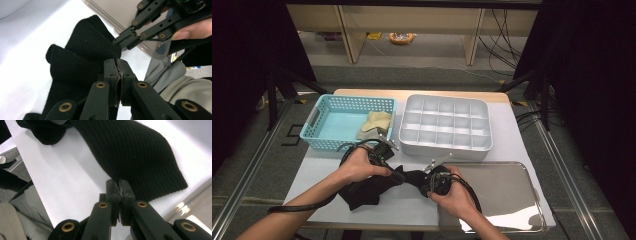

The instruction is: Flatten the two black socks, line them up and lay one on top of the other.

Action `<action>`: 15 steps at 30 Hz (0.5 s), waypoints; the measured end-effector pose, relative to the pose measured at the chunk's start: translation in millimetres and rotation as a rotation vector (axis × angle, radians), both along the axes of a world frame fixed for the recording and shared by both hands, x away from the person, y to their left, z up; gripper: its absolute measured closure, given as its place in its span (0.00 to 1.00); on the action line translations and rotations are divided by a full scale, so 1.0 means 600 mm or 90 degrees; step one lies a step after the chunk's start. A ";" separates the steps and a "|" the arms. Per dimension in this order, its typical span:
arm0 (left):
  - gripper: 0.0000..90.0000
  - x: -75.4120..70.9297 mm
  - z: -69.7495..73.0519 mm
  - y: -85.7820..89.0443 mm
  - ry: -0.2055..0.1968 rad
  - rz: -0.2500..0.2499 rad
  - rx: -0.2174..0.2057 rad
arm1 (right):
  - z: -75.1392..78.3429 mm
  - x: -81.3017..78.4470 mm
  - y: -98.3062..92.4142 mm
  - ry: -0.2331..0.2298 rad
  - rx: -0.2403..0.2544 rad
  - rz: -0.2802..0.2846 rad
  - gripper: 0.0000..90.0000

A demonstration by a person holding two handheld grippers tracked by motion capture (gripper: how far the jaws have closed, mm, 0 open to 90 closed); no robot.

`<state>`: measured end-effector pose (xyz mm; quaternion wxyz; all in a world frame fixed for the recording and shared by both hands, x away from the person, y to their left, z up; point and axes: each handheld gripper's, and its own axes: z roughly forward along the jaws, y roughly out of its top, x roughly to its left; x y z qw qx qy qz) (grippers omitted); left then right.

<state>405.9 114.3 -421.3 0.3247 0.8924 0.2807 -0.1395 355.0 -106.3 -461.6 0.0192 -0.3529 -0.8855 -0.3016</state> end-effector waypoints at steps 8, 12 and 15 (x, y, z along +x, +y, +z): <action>0.89 -0.002 -0.005 0.004 -0.027 0.020 0.014 | 0.028 -0.002 -0.013 0.081 0.016 -0.013 0.99; 0.71 -0.011 -0.006 0.008 -0.084 0.010 0.024 | 0.035 0.000 -0.018 0.120 0.011 -0.024 0.99; 0.55 -0.029 -0.002 0.020 -0.129 0.002 0.042 | 0.029 0.003 -0.020 0.135 0.007 -0.029 0.99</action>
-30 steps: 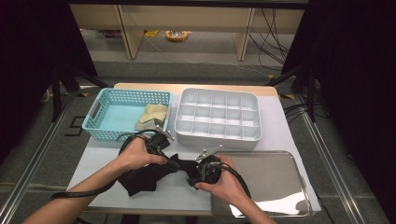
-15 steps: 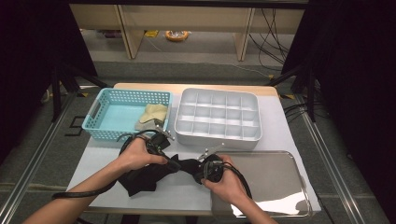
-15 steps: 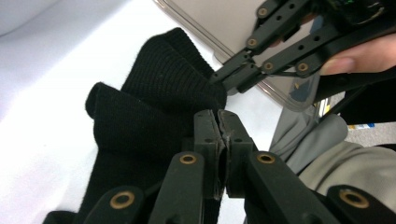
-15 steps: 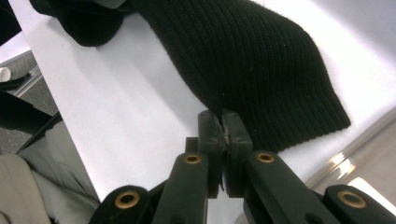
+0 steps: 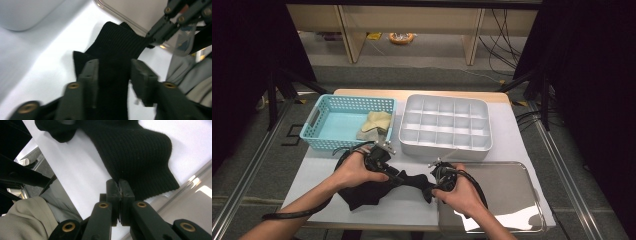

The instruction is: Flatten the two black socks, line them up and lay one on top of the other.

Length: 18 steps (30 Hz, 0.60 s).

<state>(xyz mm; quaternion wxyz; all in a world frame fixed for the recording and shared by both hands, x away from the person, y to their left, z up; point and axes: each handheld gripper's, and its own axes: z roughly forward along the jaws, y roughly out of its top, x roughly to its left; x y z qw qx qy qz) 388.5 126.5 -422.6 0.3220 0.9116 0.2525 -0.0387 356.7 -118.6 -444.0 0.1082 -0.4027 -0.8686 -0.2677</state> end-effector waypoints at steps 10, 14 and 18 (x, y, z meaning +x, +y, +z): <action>0.37 -0.072 -0.008 0.079 -0.092 -0.028 0.041 | 0.001 0.002 -0.005 0.006 -0.006 -0.011 0.99; 0.33 -0.088 -0.026 0.093 -0.103 -0.032 0.057 | 0.000 0.002 -0.002 -0.002 0.004 -0.012 0.99; 0.32 -0.090 -0.040 0.094 -0.147 -0.059 0.097 | -0.001 0.002 -0.001 0.001 0.003 -0.014 0.99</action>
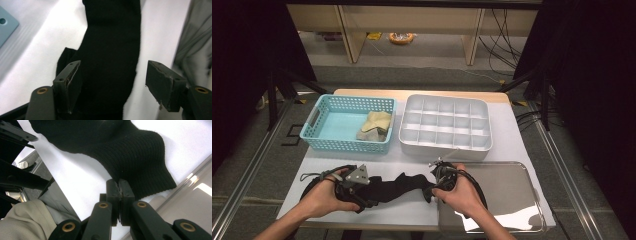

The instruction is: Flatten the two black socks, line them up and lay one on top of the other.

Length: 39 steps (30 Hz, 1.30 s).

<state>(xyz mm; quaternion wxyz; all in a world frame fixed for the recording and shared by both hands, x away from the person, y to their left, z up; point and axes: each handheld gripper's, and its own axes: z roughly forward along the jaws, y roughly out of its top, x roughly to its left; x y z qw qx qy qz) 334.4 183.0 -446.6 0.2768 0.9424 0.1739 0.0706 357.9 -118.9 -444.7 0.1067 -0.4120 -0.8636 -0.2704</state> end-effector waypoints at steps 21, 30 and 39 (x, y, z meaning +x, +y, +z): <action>0.91 0.012 -0.017 -0.016 -0.016 0.005 0.014 | 0.001 0.002 -0.006 -0.003 0.015 -0.001 0.99; 0.92 0.015 0.024 0.010 0.000 0.003 -0.004 | 0.005 0.000 -0.007 0.012 0.006 -0.001 0.99; 0.93 -0.011 0.060 0.022 0.070 -0.023 -0.038 | 0.019 -0.014 -0.010 0.025 0.016 0.026 0.99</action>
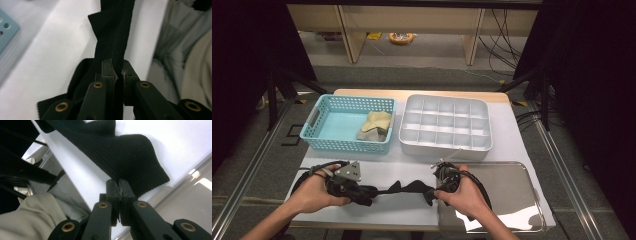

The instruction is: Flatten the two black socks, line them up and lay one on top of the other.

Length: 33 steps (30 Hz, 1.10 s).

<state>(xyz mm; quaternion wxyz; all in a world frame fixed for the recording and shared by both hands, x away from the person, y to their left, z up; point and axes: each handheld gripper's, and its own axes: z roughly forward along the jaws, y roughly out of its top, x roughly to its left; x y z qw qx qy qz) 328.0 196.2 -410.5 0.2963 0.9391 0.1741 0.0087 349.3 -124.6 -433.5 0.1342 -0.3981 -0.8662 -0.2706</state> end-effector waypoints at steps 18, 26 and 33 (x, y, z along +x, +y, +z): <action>0.89 0.089 -0.020 0.004 0.104 0.102 -0.029 | 0.006 0.027 -0.007 0.063 0.009 0.006 0.96; 0.85 0.119 -0.037 0.003 0.081 0.163 -0.020 | 0.012 0.069 -0.015 -0.005 -0.015 -0.071 0.93; 0.88 0.138 -0.048 0.000 0.078 0.198 0.000 | 0.021 0.066 -0.015 -0.063 0.006 -0.094 0.84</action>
